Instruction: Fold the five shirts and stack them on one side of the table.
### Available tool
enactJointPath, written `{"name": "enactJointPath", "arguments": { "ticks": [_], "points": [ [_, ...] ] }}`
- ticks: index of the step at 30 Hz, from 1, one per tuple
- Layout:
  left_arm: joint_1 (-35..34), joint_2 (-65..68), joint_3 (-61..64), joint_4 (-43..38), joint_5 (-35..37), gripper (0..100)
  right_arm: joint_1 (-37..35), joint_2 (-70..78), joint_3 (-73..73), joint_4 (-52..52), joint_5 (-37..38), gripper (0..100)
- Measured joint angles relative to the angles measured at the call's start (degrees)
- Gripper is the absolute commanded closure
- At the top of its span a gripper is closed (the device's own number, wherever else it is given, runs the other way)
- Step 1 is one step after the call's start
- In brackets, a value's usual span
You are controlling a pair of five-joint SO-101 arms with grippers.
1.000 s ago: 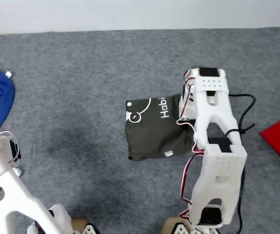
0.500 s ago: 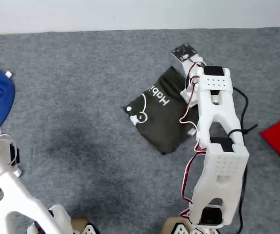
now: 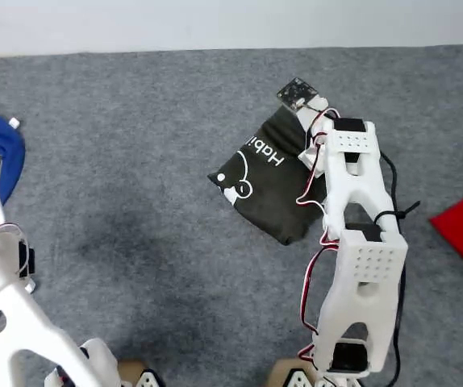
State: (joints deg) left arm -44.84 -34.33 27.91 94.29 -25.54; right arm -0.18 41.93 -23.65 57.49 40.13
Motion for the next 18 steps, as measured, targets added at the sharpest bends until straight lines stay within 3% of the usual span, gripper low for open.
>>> {"name": "enactJointPath", "arguments": {
  "ticks": [10,18],
  "points": [
    [0.0,0.0,0.0,0.2,0.0,90,0.0,-5.7,-7.7,9.8,-36.8,78.3],
    [0.0,0.0,0.0,0.2,0.0,90,-6.0,-9.0,-7.7,27.0,-47.9,78.3]
  ]
}}
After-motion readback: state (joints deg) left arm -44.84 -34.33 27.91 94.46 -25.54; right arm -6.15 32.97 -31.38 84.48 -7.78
